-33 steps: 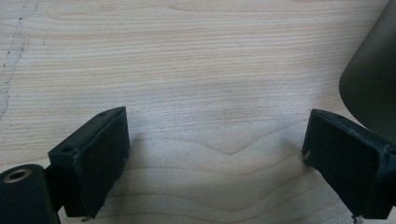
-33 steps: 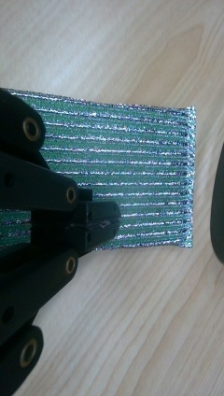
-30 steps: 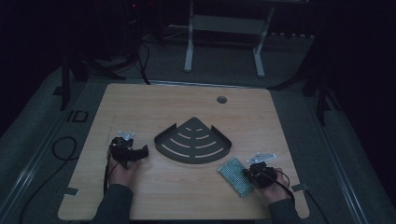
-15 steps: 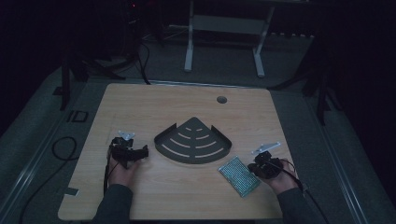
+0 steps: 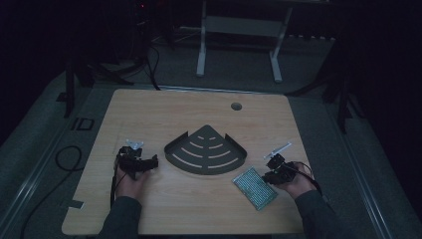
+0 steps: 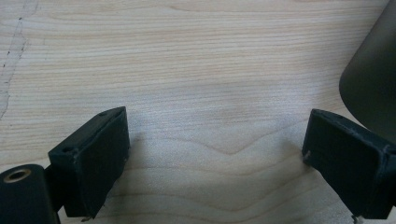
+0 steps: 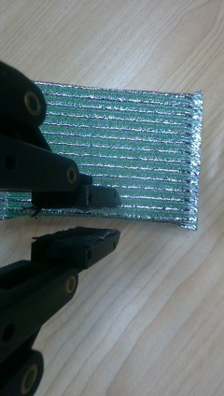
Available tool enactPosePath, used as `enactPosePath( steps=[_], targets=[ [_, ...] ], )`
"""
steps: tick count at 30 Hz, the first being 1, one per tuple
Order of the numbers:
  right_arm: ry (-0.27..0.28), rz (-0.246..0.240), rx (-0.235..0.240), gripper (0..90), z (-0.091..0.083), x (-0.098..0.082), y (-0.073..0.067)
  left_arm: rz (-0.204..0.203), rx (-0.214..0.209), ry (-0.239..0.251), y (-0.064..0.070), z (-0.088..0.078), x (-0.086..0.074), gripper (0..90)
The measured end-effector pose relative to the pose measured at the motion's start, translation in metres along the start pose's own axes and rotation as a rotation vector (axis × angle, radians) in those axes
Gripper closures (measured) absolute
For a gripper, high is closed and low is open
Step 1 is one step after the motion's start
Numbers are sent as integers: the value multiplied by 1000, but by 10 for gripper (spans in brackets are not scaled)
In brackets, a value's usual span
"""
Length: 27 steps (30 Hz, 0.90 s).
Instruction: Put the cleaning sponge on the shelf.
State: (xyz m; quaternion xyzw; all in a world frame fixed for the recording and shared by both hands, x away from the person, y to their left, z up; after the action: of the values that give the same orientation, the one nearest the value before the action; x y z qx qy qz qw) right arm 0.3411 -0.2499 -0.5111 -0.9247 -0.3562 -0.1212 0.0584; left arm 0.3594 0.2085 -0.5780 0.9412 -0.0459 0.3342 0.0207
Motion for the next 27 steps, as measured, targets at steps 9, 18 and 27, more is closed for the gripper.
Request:
enactPosePath(
  steps=[9,18,27],
  targets=[
    [-36,-4,8,776,5,4,2,0,0,0,0,0,0,79],
    [-48,-30,18,774,9,4,-1,0,0,0,0,0,0,79],
    [-62,-15,28,743,14,4,2,0,0,0,0,0,0,79]
  ],
)
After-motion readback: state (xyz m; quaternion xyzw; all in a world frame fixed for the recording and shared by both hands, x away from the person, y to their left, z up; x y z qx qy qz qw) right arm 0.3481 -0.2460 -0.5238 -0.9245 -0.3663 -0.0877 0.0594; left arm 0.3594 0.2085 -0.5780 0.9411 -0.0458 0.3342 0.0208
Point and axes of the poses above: each handheld gripper's, and its own axes: z roughly forward along the jaws, x roughly out of its top, y roughly to its right, the point moved 2 cm from there along z, roughly forward along the jaws, and after that the axes turned 5 degrees about -y, right-handed, at the moved point
